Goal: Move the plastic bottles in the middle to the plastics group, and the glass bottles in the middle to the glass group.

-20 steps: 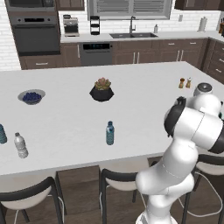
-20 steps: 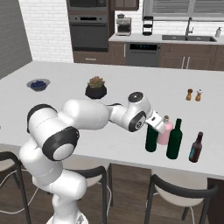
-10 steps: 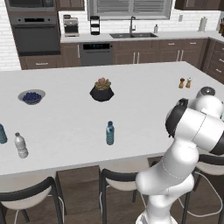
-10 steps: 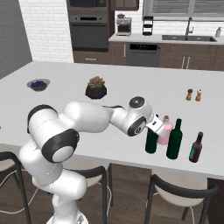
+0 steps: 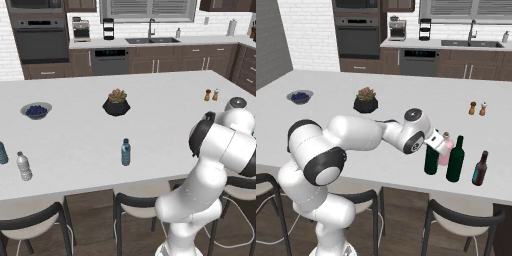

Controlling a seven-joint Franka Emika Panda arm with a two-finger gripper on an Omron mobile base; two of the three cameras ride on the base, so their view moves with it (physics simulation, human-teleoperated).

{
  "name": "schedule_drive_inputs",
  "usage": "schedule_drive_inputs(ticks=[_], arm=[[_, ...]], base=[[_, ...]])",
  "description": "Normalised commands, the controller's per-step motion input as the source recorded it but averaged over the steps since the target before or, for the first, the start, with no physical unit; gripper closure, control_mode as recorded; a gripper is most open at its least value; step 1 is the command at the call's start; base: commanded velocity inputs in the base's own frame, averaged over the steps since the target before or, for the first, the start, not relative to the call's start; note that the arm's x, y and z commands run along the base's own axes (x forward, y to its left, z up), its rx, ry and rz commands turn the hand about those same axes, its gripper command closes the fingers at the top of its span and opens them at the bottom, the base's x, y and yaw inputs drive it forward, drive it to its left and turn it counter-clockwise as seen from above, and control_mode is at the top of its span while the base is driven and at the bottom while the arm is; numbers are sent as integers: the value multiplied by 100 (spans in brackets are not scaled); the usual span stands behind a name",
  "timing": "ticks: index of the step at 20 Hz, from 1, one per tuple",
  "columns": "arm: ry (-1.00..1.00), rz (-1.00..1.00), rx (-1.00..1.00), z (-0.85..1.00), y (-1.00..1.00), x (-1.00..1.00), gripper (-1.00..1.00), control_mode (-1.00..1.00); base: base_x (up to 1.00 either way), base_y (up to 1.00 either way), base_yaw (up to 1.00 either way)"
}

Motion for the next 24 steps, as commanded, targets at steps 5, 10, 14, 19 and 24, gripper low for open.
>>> schedule_drive_inputs(ticks=[5, 10, 14, 19, 24], arm=[[0, 0, 0, 0, 0, 0, 100, -100], [0, 0, 0, 0, 0, 0, -100, -100], [0, 0, 0, 0, 0, 0, -100, -100], [0, 0, 0, 0, 0, 0, -100, -100], [-1, 0, 0, 26, 0, -13, -100, -100]], base=[[0, 0, 0], [0, 0, 0], [0, 0, 0], [0, 0, 0], [0, 0, 0]])
